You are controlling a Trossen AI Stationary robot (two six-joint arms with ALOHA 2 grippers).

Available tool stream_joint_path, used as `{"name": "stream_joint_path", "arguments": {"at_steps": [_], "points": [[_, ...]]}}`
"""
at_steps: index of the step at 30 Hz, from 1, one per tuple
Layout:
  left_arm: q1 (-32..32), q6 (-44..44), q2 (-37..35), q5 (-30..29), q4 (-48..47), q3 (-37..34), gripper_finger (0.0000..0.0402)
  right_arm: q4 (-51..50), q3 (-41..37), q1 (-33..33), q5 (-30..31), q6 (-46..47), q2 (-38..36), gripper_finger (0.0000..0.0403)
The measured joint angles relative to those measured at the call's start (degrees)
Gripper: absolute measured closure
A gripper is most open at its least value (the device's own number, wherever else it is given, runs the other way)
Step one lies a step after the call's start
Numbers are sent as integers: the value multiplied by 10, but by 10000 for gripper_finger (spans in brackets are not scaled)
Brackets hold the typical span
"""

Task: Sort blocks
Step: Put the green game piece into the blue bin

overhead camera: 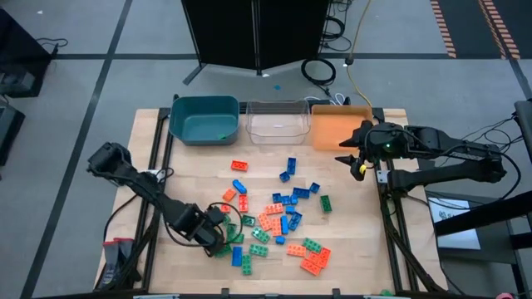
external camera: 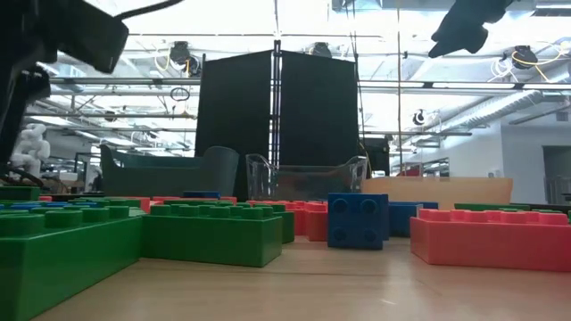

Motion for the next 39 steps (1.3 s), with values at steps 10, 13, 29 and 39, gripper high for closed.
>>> {"name": "stream_joint_path", "arguments": {"at_steps": [10,13,29,39], "points": [[0,28,50,5,48,-24,185,-6,0,0,0,-1,0,163],[-2,26,50,6,79,-41,194,-14,0,0,0,-1,0,163],[0,-35,42,2,72,-15,308,-22,0,0,0,0,0,163],[71,-63,-28,-176,-112,104,308,-12,0,0,4,-2,0,163]]}}
